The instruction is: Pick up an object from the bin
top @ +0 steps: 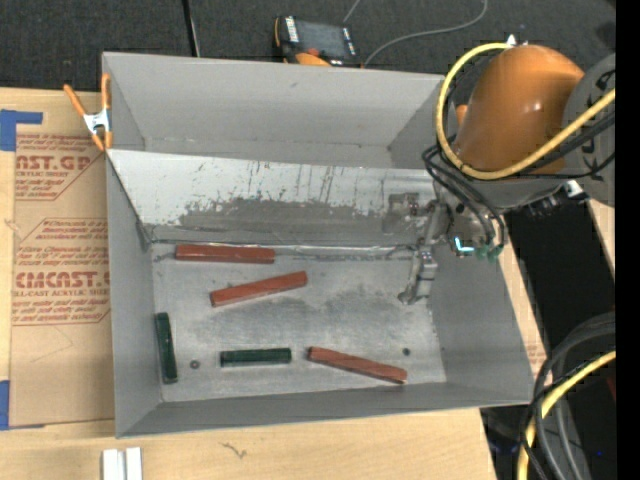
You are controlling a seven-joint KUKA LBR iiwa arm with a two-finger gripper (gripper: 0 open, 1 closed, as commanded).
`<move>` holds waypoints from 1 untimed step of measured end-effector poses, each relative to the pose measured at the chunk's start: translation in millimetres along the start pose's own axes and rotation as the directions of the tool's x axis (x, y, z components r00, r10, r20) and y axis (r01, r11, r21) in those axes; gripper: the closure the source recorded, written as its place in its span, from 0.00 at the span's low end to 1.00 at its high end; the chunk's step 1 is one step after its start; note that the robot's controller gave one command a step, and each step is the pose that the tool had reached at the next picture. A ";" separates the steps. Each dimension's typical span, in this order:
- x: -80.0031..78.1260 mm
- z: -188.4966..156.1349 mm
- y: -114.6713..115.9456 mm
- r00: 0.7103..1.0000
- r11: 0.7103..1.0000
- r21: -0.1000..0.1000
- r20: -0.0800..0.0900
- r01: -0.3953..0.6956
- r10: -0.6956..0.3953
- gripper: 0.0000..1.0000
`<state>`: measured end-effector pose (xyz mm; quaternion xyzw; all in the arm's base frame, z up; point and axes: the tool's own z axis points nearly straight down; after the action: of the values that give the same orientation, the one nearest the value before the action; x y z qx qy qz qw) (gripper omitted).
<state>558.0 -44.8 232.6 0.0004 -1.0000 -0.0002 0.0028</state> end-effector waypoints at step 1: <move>17.6 105.3 108.4 0.968 0.968 -0.002 0.001 0.250 -0.250 0.00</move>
Offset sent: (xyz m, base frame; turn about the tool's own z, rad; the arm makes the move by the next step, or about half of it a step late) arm -0.0165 0.1046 -0.1019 -0.2473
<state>539.7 63.6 127.5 0.1265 -0.9920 -0.0015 0.0023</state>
